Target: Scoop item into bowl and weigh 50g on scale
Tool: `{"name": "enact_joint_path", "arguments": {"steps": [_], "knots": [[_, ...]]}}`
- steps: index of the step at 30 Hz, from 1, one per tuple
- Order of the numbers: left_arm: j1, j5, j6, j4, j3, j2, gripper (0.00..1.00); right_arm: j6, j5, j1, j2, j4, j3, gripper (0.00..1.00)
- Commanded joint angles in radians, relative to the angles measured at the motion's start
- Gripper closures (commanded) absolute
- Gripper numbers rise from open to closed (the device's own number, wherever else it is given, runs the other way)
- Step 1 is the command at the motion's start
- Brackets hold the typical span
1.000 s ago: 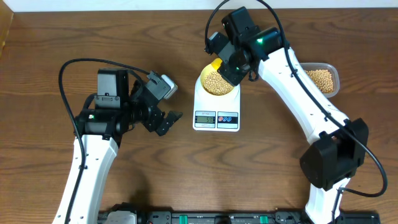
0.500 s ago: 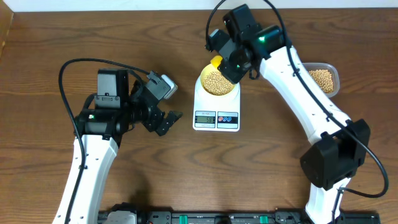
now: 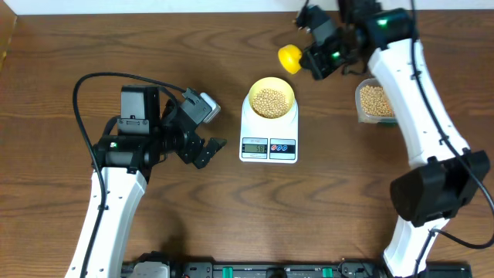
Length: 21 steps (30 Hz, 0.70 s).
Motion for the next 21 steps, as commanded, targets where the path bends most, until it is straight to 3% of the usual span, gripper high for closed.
{"name": "enact_joint_path", "arguments": {"steps": [1, 6, 11, 15, 21], "knots": [[0.005, -0.006, -0.001, -0.002, -0.01, 0.002, 0.02, 0.016, -0.124, -0.017, -0.014, 0.002, 0.021, 0.99], [0.005, -0.006, -0.001, -0.002, -0.01, 0.002, 0.02, -0.028, -0.104, 0.012, -0.013, 0.041, 0.014, 0.99], [0.005, -0.006, -0.001, -0.002, -0.01, 0.002, 0.02, -0.029, 0.1, 0.079, -0.007, 0.046, 0.003, 0.99], [0.005, -0.006, -0.001, -0.002, -0.01, 0.002, 0.02, -0.102, 0.116, 0.119, -0.007, 0.034, -0.014, 0.99], [0.005, -0.006, -0.001, -0.002, -0.01, 0.002, 0.03, -0.103, 0.184, 0.137, -0.006, 0.051, -0.053, 0.99]]}}
